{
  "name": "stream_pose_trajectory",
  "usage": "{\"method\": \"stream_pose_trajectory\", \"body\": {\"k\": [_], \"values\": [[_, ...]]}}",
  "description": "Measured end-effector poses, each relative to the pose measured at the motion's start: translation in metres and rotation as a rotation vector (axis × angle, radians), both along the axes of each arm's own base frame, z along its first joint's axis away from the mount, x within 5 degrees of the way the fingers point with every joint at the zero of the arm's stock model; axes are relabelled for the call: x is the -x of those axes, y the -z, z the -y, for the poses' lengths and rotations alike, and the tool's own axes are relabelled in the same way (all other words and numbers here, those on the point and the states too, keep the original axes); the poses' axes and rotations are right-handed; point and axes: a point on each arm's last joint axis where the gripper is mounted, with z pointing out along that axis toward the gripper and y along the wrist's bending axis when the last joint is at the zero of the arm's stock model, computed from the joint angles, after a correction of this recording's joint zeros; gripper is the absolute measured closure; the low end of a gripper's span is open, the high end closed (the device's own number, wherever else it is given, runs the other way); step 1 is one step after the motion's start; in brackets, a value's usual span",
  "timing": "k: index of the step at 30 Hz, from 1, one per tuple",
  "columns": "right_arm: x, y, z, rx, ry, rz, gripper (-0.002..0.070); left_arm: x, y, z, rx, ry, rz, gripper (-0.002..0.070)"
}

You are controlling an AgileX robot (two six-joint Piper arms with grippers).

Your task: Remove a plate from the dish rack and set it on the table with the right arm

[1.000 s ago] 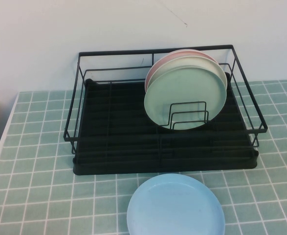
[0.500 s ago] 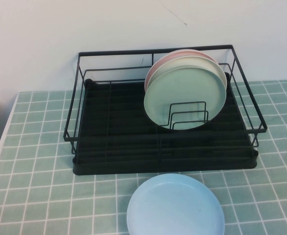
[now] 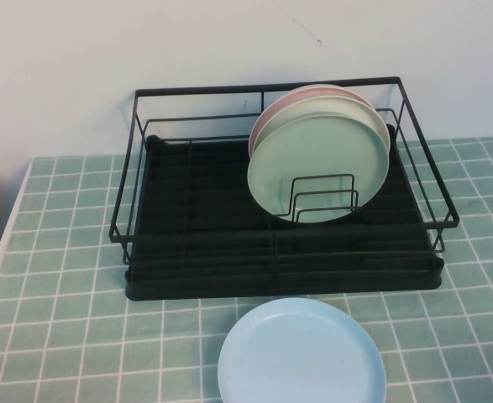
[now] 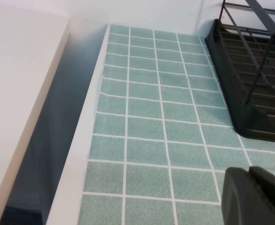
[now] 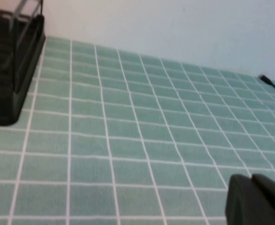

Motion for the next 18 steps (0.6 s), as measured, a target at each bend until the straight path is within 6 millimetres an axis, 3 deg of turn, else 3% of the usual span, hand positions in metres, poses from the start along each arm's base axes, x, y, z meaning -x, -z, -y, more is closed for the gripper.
{"method": "stream_pose_trajectory", "body": {"k": [18], "values": [[0.0020, 0.0061, 0.0004, 0.021, -0.010, -0.080, 0.0676, 0.0000, 0.0000, 0.0000, 0.000, 0.000, 0.000, 0.0678]]}}
